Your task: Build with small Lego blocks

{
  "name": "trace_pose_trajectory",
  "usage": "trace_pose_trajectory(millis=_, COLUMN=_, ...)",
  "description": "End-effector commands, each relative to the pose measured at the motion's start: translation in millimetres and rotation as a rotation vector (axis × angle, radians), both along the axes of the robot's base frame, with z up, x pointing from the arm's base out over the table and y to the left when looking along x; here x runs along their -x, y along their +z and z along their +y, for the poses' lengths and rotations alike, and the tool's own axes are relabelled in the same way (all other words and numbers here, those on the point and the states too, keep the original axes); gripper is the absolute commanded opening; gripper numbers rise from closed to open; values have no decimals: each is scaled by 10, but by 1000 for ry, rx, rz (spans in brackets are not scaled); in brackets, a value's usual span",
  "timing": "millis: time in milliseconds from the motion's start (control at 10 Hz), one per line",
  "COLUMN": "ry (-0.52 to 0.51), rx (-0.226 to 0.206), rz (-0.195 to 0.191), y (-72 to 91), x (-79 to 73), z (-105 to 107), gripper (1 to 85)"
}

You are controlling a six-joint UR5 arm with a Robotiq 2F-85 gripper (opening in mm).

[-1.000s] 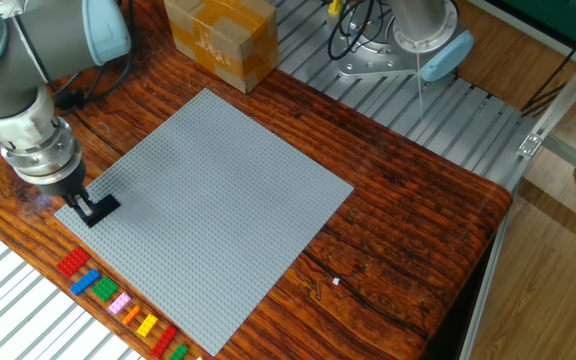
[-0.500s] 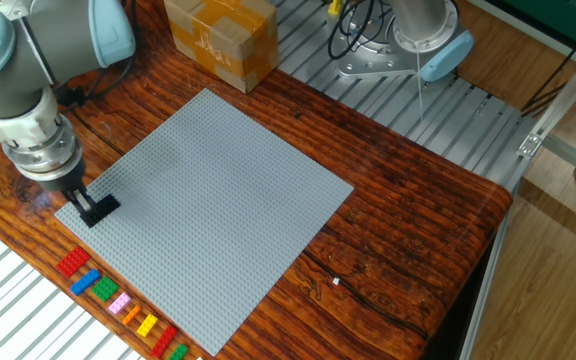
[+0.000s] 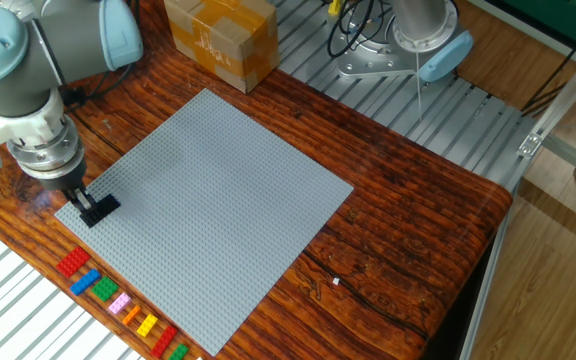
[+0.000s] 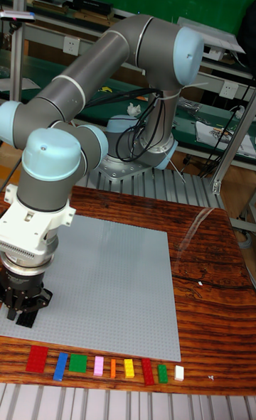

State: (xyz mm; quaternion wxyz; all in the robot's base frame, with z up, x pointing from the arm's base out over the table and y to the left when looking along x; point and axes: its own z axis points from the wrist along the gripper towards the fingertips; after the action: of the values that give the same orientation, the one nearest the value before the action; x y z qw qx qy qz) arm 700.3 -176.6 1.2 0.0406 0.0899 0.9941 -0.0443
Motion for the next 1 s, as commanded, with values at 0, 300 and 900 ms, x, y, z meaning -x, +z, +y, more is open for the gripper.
trace_pose_trajectory(millis=0, ry=-20, rx=-8, rz=-32, y=-37, x=-59, z=39, gripper=10)
trace_pose_trajectory(millis=300, ry=-67, rx=16, rz=6, y=69, x=-9, z=133, gripper=10)
trace_pose_trajectory(millis=900, ry=-53, rx=12, rz=6, y=16, x=12, z=92, gripper=10)
